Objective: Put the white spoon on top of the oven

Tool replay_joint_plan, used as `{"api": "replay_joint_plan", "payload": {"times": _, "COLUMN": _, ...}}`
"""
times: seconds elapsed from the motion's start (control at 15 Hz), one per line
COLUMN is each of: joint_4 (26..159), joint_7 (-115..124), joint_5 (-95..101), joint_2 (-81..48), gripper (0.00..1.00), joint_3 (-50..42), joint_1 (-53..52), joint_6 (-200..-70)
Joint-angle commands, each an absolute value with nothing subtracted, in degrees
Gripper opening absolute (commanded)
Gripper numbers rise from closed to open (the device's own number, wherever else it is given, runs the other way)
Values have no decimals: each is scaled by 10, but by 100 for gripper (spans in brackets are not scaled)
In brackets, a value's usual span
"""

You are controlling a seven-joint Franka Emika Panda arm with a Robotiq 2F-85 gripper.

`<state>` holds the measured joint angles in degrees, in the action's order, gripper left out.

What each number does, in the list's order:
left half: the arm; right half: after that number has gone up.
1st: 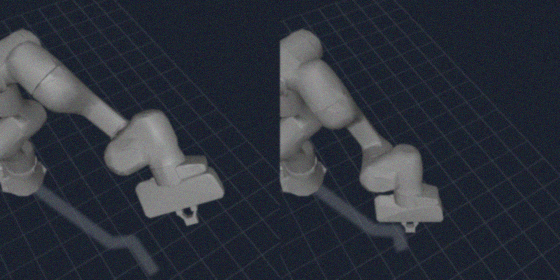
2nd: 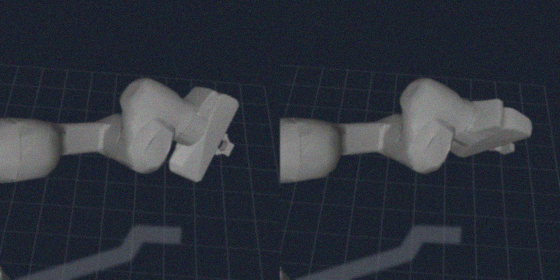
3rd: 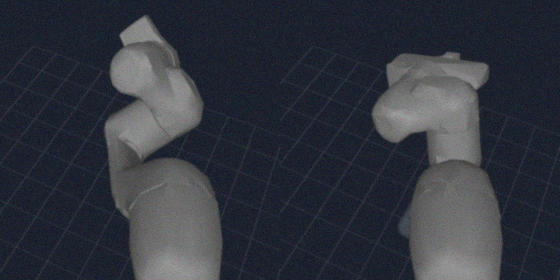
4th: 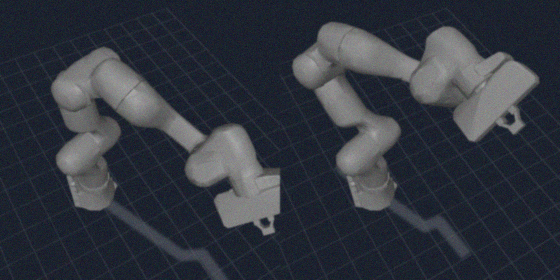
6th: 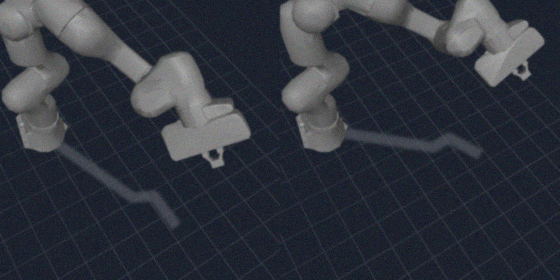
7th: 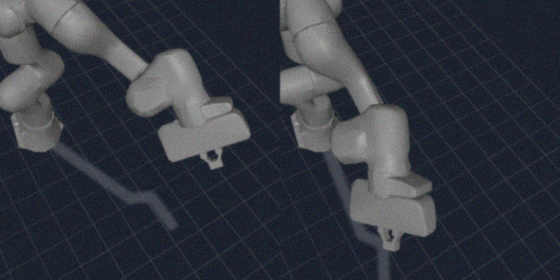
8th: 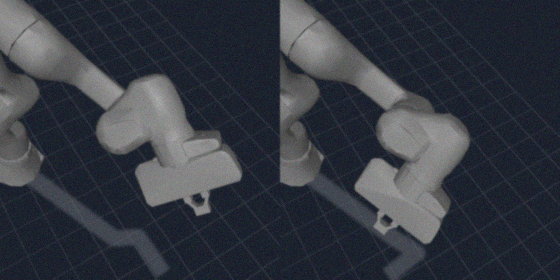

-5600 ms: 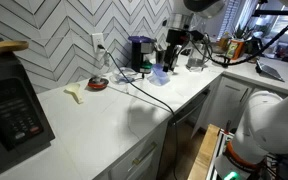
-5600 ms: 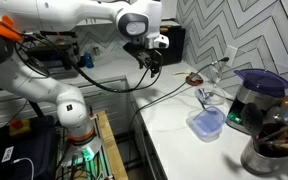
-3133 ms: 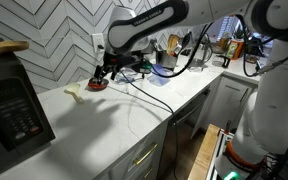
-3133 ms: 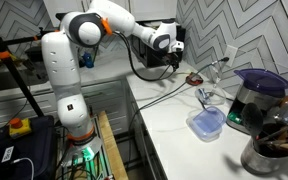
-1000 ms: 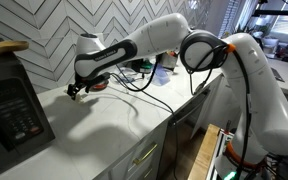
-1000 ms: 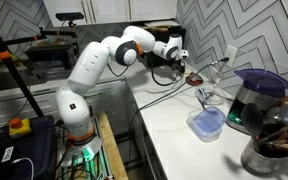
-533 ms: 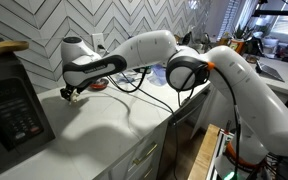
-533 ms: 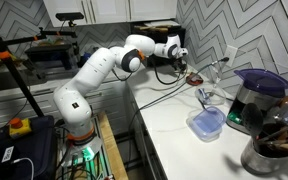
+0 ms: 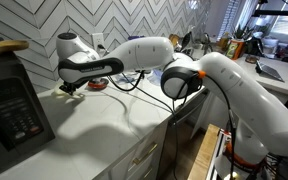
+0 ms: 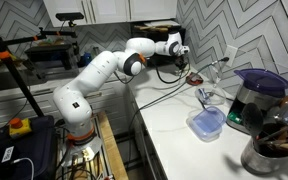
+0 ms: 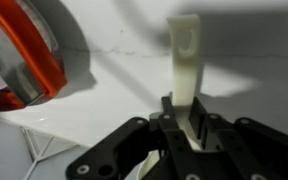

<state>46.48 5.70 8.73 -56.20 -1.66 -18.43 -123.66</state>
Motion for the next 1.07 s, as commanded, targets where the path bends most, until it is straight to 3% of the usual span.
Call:
{"api": "replay_joint_plan", "payload": {"times": 0.0, "joint_4": 430, "joint_7": 64, "joint_5": 94, "joint_2": -570, "gripper": 5, "joint_3": -28, "joint_1": -191, "joint_6": -1208}}
{"api": "replay_joint_plan", "payload": {"times": 0.4, "joint_4": 510, "joint_7": 48, "joint_5": 36, "joint_2": -465, "gripper": 5, "joint_3": 14, "joint_1": -156, "joint_6": -1187}}
{"api": "replay_joint_plan", "payload": {"times": 0.8, "joint_4": 657, "joint_7": 235, "joint_5": 50, "joint_2": -321, "gripper": 5, "joint_3": -23, "joint_1": -187, "joint_6": -1221}}
{"api": "replay_joint_plan", "payload": {"times": 0.87, "joint_4": 565, "joint_7": 177, "joint_5": 49, "joint_2": -386, "gripper": 22, "joint_3": -13, "joint_1": -171, "joint_6": -1198}}
{"api": "replay_joint_plan", "payload": {"times": 1.0, "joint_4": 600, "joint_7": 213, "joint_5": 49, "joint_2": -351, "gripper": 22, "joint_3": -13, "joint_1": -179, "joint_6": -1201}}
